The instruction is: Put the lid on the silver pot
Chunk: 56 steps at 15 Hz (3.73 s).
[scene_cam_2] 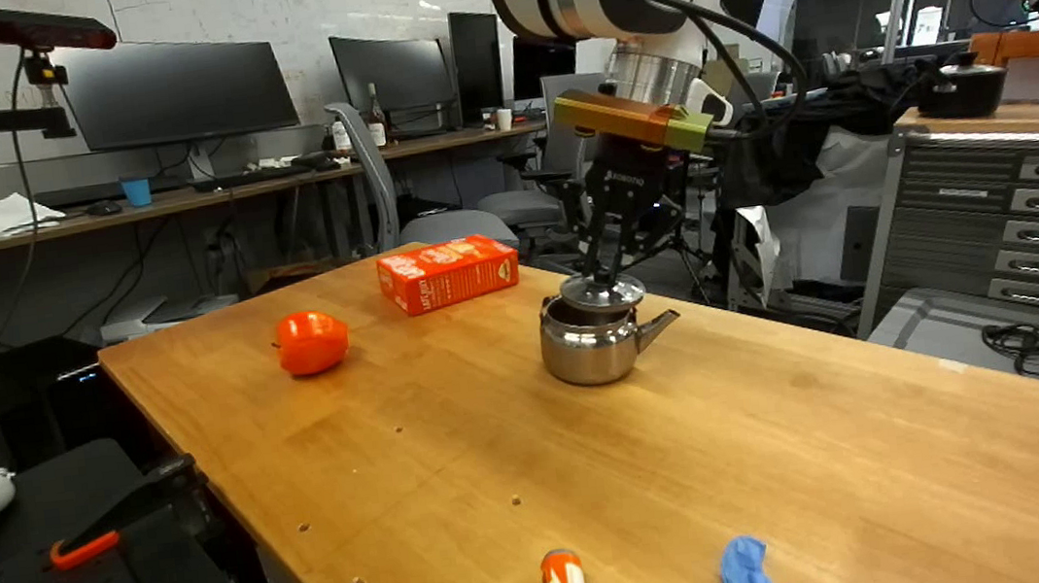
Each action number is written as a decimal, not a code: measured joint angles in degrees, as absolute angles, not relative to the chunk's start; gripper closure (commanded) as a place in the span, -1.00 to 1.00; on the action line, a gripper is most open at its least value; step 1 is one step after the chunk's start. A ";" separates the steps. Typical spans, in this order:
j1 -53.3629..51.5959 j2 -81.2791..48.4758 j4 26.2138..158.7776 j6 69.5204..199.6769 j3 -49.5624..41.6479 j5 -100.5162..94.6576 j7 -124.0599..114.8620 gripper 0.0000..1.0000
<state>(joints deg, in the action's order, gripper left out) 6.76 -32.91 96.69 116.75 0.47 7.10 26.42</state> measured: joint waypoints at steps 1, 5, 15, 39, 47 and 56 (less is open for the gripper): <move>6.76 -32.91 96.69 116.75 0.47 7.10 26.42 0.44; 6.76 -32.91 96.69 116.75 0.47 7.10 26.42 0.44; 6.74 -33.01 97.05 116.73 0.52 7.07 26.42 0.85; 3.18 -33.54 98.64 121.38 1.05 0.69 19.69 0.86; 2.92 -32.32 101.23 123.18 1.13 0.23 19.46 0.86; 3.71 -31.47 102.99 122.23 1.15 1.39 19.47 0.86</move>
<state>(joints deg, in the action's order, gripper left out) 3.71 -31.47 102.99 122.23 1.15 1.39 19.47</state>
